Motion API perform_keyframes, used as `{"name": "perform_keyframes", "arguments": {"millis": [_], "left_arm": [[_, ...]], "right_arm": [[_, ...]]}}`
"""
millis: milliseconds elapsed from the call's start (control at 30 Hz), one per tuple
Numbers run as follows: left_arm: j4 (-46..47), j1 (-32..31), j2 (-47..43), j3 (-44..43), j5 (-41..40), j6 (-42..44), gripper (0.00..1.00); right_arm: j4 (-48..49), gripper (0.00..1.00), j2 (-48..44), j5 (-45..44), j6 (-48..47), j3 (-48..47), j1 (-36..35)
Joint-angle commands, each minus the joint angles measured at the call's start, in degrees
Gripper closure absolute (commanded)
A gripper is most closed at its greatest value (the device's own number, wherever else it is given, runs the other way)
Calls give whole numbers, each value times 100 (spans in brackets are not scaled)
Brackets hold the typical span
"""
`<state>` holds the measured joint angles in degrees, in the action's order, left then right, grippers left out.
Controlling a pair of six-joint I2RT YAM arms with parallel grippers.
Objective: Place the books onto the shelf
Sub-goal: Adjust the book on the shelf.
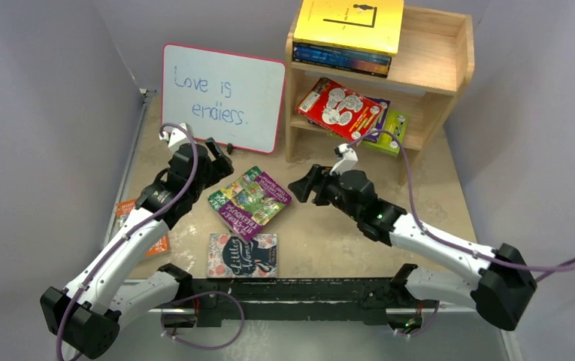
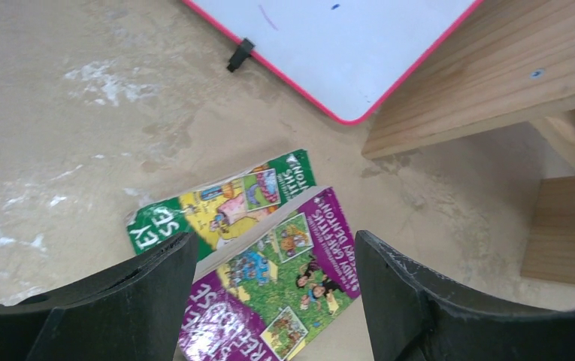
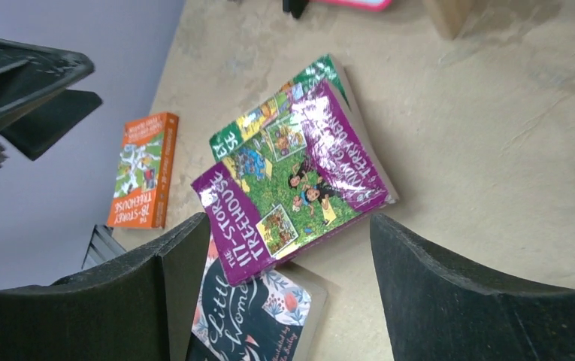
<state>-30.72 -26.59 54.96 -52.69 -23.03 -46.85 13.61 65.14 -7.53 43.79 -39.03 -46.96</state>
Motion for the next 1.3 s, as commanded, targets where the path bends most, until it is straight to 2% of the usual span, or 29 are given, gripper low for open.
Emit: {"name": "perform_keyframes", "arguments": {"millis": [0, 200, 400, 533, 833, 967, 1267], "left_arm": [[757, 40, 164, -380, 553, 184, 24], [1567, 40, 476, -551, 1315, 212, 24], [2263, 40, 804, -757, 1744, 58, 25], [2822, 32, 1050, -851, 1937, -35, 25], [3360, -39, 1457, -1142, 2098, -72, 25], [3556, -71, 1553, -1142, 2259, -12, 25], [4101, -419, 1673, -1126, 2357, 736, 26]], "right_arm": [[-15, 21, -970, -586, -368, 251, 148], [-984, 19, -1970, -950, 390, 114, 855], [-1634, 12, -2214, -1200, 1111, -313, 1356], [-1391, 11, -2067, -1188, 1290, -422, 1647], [-728, 9, -1522, -1080, 1877, -545, 2298], [-437, 14, -1298, -785, 2083, -588, 2521], [49, 37, -921, -202, 2338, -680, 2681]]}}
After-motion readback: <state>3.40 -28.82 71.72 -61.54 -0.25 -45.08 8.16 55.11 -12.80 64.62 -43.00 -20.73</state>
